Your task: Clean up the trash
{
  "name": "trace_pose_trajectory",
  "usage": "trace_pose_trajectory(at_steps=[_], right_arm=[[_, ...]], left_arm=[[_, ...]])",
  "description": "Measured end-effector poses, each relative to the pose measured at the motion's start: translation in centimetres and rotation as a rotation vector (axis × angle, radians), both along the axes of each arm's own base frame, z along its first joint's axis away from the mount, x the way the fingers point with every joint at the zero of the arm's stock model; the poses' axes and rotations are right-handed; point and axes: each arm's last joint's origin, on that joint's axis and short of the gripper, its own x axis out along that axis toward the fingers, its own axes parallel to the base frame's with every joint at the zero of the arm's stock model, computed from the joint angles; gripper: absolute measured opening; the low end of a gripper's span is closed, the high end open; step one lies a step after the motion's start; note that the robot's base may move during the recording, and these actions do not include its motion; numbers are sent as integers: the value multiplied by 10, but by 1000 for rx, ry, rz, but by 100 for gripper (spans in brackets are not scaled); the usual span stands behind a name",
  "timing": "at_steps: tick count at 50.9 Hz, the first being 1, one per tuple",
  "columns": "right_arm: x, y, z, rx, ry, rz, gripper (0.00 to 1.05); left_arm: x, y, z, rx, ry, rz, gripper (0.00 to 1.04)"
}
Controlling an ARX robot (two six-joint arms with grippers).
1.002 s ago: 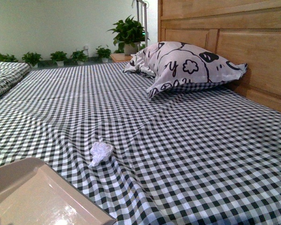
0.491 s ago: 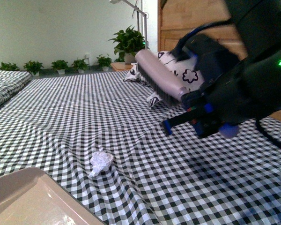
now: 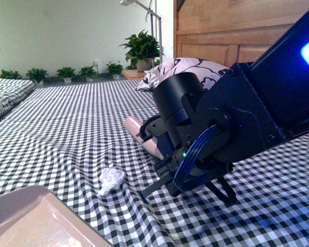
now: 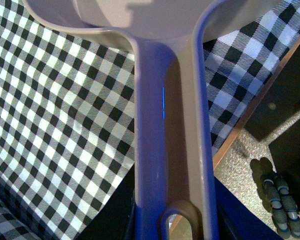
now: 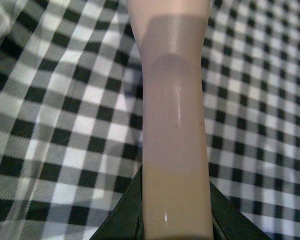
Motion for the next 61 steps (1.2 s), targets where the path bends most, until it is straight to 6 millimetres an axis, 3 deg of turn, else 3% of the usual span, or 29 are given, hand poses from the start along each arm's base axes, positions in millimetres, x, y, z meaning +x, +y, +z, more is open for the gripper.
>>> trace_pose_trajectory(at_steps=[8,14,27,32,38,51,55,61], right_arm=[[-15,9,-14,-5,123,97,18],[-31,9,-13,37,212,197,18],[-70,-2,17,270,381,503,18],[-79,-7,44,363,371,596,18],[-71,-26,78,394,257,546,18],[-31,-66,79,362,64,234,18],[-26,-82,80,378,39,177,18],[-30,-114,83,416,40,125,18]], left_arm=[[0,0,0,0,0,0,26],[0,0,0,1,0,-1,26],[0,0,0,2,0,-2,26],[0,0,0,2,0,-2,26],[0,0,0,2,0,-2,26],[0,0,0,2,0,-3,26],[1,0,0,17,-14,16,26],[10,1,7,69,-192,187,26]])
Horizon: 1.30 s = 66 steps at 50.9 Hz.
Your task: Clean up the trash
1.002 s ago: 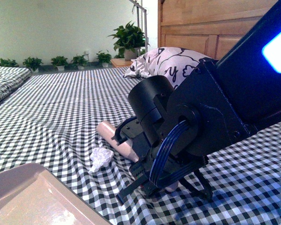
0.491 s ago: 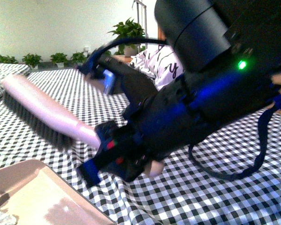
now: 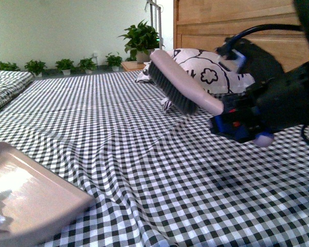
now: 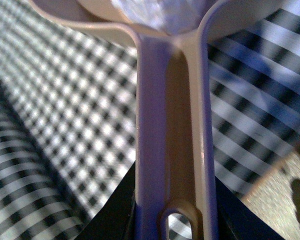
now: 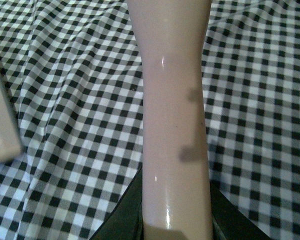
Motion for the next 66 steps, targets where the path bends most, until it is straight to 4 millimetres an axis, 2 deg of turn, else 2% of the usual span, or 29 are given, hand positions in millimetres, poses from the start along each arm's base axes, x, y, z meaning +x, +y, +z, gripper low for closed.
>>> trace_pose_trajectory(at_steps=[5,8,21,25,30,37,47,66], right_arm=[[-11,-36,19,42,-47,-74,18],[-16,-50,27,66,-69,-107,18],[-44,-113,49,182,-147,-247,18],[-63,-133,54,242,-160,-260,18],[-85,-143,62,290,-173,-234,18],[-124,-147,79,362,-207,-190,18],[-162,-141,89,465,-225,-259,18],[-205,-128,89,603,-188,-333,18]], left_arm=[[5,3,16,-105,-147,217,26],[6,2,22,-143,-188,270,26],[0,-9,49,-266,-349,406,26],[-10,-19,64,-280,-433,449,26],[-23,-36,76,-315,-484,428,26],[-52,-69,93,-350,-578,366,26],[-84,-95,106,-364,-699,331,26],[-87,-102,101,-365,-762,390,26]])
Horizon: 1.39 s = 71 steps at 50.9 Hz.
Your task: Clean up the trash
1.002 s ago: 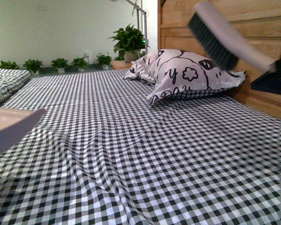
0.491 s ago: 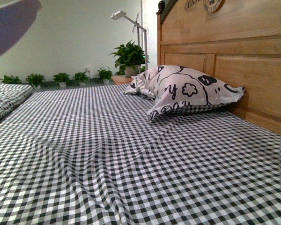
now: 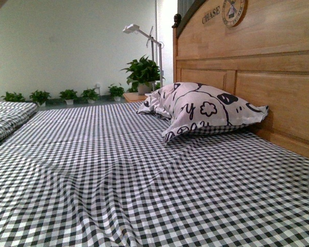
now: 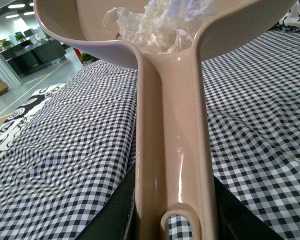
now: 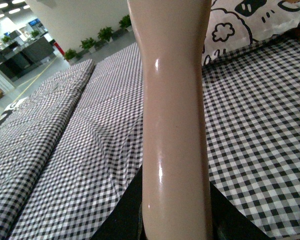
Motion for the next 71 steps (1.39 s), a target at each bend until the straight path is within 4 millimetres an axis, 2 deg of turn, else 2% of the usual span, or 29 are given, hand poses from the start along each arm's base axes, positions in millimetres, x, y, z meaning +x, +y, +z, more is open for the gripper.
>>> trace_pose_trajectory(at_steps=[15,26,71], right_arm=[[-21,-3,0,2,-26,-18,18],[-21,-4,-3,-19,-4,-53,18],[-21,-4,-2,-27,-8,-51,18]], left_arm=[[0,1,-5,-62,-24,39,26],[0,0,-10,-94,-30,54,26],[0,0,-10,-102,-33,54,26]])
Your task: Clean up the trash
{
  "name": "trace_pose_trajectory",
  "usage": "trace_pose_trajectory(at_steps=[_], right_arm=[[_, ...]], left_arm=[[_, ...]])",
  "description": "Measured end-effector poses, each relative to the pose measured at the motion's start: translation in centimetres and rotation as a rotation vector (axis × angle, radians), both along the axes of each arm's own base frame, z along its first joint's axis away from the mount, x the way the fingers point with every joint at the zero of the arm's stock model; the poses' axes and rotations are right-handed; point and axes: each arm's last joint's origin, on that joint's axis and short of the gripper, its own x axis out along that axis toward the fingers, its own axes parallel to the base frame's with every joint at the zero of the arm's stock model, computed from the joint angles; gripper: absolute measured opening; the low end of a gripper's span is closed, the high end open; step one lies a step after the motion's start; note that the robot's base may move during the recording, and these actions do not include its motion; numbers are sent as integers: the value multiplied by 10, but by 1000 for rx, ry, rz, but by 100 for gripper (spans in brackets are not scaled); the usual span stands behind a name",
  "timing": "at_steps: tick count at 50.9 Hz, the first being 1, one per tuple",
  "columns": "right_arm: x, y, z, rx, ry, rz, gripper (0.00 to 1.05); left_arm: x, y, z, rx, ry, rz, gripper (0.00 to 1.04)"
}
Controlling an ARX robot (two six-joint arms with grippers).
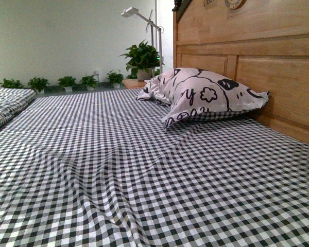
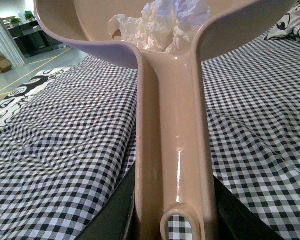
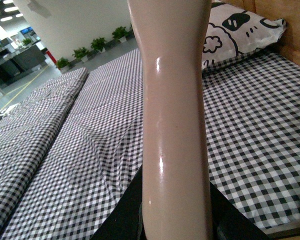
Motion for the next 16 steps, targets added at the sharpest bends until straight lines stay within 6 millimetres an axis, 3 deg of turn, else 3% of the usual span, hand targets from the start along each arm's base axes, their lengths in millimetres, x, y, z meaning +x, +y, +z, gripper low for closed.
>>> trace_pose_trajectory(at_steps=[16], right_arm=[[0,0,0,0,0,0,18]], left_arm=[[0,0,0,-1,0,0,26]])
